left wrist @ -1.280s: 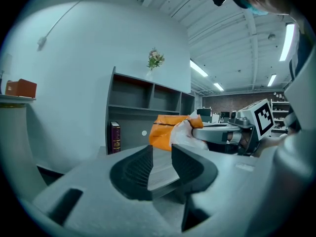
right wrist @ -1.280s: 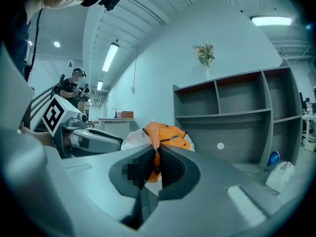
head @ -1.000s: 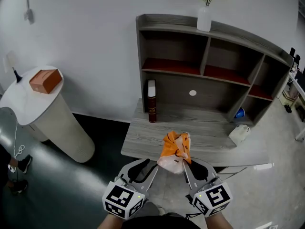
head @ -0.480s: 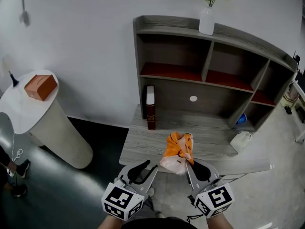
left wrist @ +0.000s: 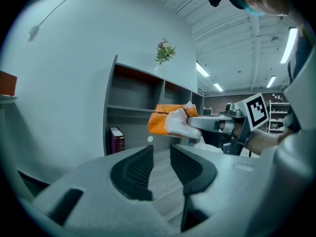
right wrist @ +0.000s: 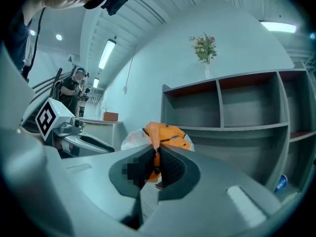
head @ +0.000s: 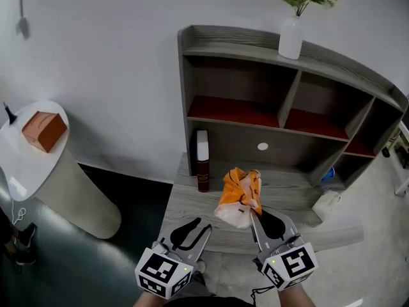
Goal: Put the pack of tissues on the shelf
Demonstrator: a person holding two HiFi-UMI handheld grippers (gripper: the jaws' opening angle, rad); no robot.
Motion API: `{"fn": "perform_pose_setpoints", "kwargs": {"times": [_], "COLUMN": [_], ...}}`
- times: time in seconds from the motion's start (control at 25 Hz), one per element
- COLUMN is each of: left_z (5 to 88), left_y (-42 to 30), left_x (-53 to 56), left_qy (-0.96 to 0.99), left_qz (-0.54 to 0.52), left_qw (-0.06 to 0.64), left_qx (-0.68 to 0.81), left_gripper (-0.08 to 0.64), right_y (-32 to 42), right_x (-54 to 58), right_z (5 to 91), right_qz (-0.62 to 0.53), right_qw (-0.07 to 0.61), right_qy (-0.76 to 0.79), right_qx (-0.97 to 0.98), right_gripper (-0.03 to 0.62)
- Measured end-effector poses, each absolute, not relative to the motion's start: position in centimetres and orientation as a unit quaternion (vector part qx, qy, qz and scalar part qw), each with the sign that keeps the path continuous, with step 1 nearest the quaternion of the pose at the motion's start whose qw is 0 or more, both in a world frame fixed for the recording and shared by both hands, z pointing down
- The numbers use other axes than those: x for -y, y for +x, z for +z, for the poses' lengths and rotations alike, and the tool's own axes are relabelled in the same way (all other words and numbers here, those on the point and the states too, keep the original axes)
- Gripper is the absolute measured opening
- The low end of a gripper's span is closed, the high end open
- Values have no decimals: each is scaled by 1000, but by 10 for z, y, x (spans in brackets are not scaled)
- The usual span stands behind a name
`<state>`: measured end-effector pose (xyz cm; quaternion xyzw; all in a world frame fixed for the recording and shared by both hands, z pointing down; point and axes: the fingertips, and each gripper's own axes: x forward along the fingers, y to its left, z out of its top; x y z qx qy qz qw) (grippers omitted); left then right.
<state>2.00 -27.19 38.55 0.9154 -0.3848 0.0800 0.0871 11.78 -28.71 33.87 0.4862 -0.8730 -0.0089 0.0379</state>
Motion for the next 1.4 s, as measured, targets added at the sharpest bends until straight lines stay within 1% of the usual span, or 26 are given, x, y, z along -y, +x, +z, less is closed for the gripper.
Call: {"fn": "perform_pose_setpoints", "kwargs": {"times": [0.44, 1.0, 1.4], "left_z": [366, 346, 353], "left_y": [4, -8, -23], "left_x": [343, 409, 445], "left_qy": [922, 936, 939], "left_qz": [83, 64, 65], "left_qw": [85, 84, 87], "left_qx": [368, 335, 328], "left_gripper": [100, 100, 100], "right_y": [92, 78, 62], "right_x": [362, 432, 502], "right_z": [304, 245, 231], "right_qz": [-31, -81, -115], "right_qw": [41, 30, 47], "right_qy": [490, 505, 511], "right_qx": [870, 859, 851], "right_gripper": [8, 8, 8]}}
